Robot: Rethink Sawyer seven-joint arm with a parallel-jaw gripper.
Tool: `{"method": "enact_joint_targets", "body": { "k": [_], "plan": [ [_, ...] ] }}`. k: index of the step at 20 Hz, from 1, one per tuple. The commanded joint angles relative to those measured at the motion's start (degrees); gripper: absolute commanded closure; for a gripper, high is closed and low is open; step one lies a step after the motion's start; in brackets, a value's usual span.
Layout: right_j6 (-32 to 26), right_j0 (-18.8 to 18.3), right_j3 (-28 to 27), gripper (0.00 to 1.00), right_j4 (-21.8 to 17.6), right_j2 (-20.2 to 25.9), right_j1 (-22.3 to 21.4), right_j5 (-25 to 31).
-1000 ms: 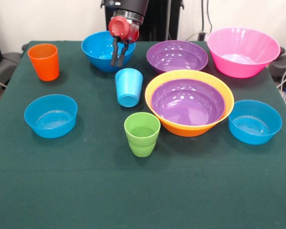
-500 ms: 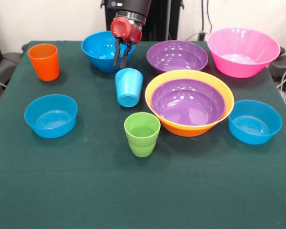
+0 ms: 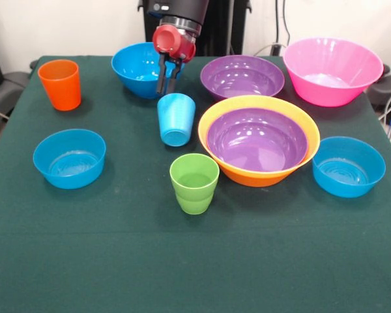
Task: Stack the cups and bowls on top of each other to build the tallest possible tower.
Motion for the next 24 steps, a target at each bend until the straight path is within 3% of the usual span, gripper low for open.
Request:
{"method": "enact_joint_targets", "body": {
  "k": [1,24],
  "plan": [
    [12.2,1.2,-7.1,0.0,2.9,6.9,3.5,5.4],
    [12.3,3.7,-7.4,0.0,6.0,5.2,3.2,0.9]
  ]
}}
